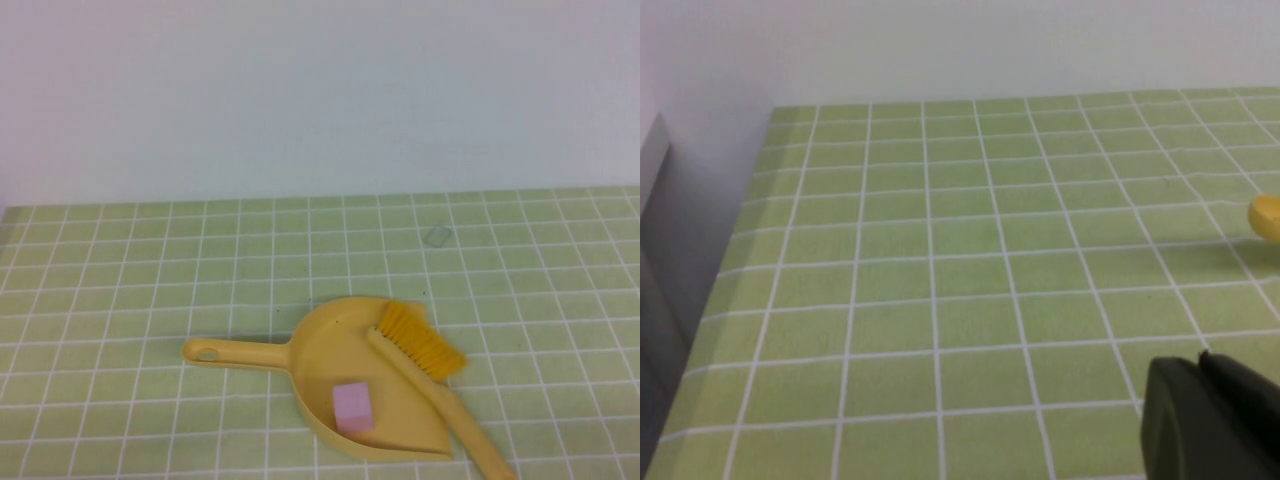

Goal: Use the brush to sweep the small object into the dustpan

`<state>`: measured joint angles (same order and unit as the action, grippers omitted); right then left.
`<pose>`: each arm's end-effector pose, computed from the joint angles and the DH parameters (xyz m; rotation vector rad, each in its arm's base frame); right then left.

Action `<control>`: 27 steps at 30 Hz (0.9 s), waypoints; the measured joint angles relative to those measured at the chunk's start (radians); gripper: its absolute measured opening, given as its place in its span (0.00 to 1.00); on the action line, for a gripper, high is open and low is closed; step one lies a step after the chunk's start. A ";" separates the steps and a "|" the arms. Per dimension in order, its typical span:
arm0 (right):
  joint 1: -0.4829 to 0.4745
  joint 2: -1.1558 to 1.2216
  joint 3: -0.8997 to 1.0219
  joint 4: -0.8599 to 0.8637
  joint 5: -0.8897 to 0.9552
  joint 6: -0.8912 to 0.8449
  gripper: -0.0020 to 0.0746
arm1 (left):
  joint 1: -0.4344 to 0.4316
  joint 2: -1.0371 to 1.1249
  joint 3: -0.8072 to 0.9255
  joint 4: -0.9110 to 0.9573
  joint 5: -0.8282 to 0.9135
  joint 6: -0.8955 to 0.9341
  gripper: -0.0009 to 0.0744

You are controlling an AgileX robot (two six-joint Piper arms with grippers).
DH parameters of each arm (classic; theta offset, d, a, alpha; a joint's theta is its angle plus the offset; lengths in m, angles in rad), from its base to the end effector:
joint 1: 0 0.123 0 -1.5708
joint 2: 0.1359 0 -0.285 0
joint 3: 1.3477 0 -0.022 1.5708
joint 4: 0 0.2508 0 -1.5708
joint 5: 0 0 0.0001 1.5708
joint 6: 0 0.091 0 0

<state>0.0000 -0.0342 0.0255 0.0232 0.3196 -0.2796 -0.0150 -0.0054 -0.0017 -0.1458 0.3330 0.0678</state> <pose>0.0527 0.0007 0.1776 -0.2361 1.7823 -0.1778 0.0533 -0.0051 0.1843 -0.0159 1.8071 -0.1035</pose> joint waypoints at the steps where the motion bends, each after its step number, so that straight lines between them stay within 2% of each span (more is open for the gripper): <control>1: 0.000 0.002 0.000 0.000 -0.005 -0.001 0.02 | 0.000 0.000 0.000 0.009 0.000 -0.009 0.01; 27: 0.000 0.002 0.002 0.046 -0.029 0.001 0.02 | 0.000 0.000 0.000 0.014 -0.004 -0.035 0.01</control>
<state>0.0000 -0.0321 0.0273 0.0691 0.2903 -0.2784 -0.0150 -0.0054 -0.0017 -0.1319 0.3293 0.0330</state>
